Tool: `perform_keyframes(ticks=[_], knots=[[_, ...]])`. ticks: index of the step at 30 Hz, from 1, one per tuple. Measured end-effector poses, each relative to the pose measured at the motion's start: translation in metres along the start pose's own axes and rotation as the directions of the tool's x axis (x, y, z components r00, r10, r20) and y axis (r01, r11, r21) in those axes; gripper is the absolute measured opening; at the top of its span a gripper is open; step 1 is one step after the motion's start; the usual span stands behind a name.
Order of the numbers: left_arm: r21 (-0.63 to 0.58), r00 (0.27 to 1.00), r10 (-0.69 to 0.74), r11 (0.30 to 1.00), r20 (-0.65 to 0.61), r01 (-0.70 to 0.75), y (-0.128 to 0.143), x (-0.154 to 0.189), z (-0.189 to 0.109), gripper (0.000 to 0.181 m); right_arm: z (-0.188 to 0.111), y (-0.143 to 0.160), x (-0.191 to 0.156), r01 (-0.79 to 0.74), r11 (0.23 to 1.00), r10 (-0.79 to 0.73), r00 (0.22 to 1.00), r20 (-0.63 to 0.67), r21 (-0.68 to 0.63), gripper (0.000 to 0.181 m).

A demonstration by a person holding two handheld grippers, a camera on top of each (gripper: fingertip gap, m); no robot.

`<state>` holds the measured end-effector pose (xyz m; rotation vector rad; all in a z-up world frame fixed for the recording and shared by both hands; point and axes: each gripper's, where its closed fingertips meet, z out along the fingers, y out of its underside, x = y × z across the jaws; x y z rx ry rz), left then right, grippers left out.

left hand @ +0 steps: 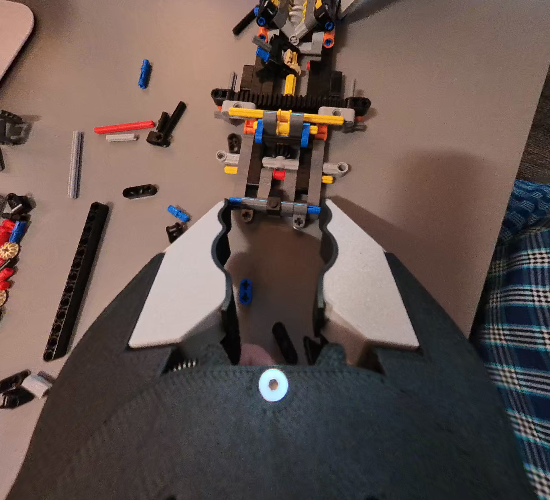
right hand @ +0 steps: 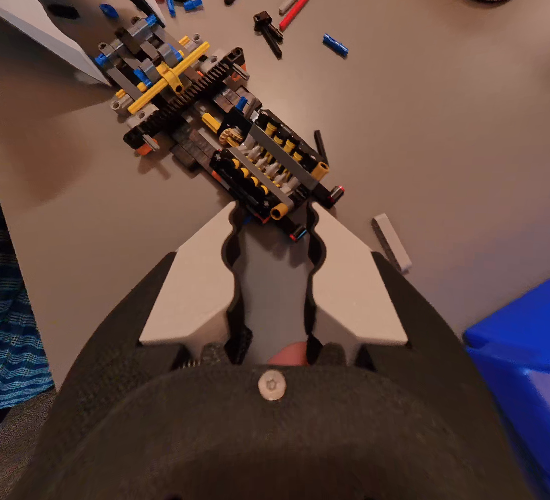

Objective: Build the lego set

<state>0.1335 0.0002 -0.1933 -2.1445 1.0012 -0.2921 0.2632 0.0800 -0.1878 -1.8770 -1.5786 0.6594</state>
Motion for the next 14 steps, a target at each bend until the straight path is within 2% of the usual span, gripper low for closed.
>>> perform_keyframes(ticks=[14], knots=[[-0.01,1.0,-0.004,1.0,0.009,0.004,0.033,-0.027,-0.031,0.057,0.039,-0.038,-0.018,0.065,0.998,-0.066,0.997,0.051,0.02,0.041]])
